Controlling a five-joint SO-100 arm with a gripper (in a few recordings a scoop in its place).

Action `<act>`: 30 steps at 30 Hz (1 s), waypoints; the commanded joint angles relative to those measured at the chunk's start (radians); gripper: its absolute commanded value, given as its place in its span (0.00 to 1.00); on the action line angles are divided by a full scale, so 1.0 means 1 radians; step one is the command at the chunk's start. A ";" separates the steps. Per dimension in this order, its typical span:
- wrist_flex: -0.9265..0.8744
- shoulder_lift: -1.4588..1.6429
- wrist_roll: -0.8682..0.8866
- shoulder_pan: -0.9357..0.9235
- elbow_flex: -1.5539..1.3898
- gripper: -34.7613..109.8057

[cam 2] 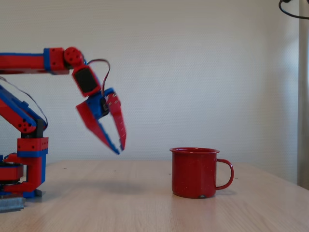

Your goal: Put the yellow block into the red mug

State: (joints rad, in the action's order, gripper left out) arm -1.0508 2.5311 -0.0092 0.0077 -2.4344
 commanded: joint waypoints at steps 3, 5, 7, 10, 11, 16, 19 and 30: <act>0.029 0.233 -0.003 0.034 -0.178 0.24; 0.031 0.327 0.002 0.043 -0.268 0.24; 0.029 0.405 0.009 0.058 -0.344 0.24; 0.023 0.509 0.037 0.071 -0.436 0.24; 0.020 0.535 0.048 0.071 -0.459 0.24; -0.020 0.646 0.067 0.071 -0.535 0.24; -0.048 0.689 0.067 0.091 -0.543 0.24; -0.097 0.775 0.064 0.091 -0.560 0.24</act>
State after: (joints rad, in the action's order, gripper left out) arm -1.1275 3.2889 0.0414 0.0890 -3.0051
